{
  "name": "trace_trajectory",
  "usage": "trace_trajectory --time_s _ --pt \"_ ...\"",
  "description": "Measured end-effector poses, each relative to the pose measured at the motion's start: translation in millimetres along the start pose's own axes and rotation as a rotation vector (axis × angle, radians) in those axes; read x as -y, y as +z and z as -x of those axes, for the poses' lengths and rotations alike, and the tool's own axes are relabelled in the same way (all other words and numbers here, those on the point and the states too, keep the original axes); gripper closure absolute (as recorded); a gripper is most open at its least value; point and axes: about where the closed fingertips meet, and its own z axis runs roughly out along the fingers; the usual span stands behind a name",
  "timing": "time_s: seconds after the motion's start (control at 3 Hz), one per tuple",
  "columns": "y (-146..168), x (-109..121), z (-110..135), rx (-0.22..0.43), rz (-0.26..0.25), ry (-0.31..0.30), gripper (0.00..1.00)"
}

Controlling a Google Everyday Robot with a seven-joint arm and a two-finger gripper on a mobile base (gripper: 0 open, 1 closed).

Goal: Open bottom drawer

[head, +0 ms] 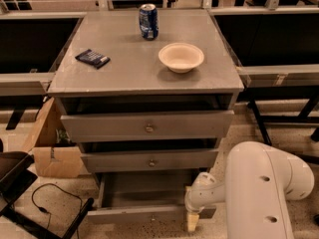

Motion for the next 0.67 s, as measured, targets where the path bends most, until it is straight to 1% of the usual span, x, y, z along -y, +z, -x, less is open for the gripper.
trace_trajectory --time_s 0.33,0.67 --pt "0.4 -0.9 1.5 0.008 0.01 0.012 0.0" --pt "0.5 -1.6 1.4 0.006 0.01 0.009 0.15"
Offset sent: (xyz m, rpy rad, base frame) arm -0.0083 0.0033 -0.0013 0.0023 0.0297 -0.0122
